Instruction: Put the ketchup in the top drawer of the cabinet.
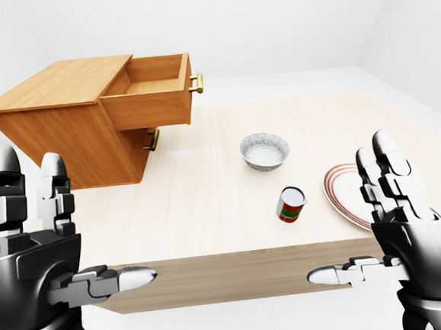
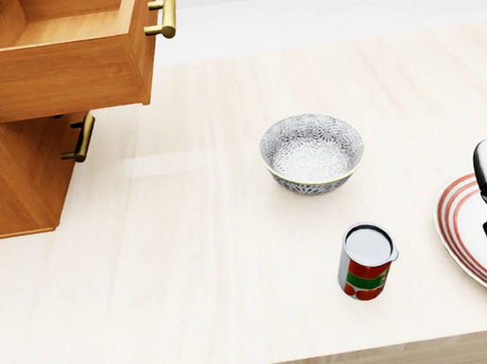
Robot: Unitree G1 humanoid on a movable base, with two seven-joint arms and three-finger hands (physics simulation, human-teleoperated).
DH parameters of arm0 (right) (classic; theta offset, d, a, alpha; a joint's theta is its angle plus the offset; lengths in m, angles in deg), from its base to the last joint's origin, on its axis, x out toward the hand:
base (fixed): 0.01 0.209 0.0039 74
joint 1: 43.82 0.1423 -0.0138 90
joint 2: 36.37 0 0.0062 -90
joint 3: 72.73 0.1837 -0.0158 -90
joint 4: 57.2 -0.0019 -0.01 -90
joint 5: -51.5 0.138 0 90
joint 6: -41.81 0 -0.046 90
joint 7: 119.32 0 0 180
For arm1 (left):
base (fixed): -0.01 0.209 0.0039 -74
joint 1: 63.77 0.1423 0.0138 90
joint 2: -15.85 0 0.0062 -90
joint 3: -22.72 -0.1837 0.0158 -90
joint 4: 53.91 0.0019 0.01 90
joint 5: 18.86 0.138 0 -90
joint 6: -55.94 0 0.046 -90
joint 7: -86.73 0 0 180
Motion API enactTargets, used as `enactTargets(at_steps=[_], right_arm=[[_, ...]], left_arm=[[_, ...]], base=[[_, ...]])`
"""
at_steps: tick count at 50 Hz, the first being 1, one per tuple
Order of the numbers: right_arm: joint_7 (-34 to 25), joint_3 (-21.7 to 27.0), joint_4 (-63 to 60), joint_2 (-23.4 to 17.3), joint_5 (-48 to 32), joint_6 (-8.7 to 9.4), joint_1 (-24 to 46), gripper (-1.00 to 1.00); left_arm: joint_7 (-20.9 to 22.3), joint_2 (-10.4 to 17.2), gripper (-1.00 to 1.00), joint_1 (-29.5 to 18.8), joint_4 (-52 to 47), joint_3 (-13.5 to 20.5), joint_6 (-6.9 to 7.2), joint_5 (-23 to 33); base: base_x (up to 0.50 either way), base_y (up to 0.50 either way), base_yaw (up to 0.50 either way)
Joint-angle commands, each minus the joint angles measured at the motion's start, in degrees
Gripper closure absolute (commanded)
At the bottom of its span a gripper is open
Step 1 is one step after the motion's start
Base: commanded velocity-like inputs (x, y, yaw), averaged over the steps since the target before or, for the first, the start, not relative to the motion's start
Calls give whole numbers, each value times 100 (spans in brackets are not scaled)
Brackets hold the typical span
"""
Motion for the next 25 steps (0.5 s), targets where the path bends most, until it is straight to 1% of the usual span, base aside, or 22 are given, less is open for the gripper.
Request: enactTargets(at_steps=[1, 25], right_arm=[[-62, -48, 7, 14, -122, 0, -35, -100], [-79, -19, 29, 20, -102, 0, -40, -100]], left_arm=[[30, -19, -100, 38, -99, 57, 0, -85], [46, -21, -100, 26, -100, 106, 0, -135]], base=[[0, 50, 0], [0, 50, 0]])
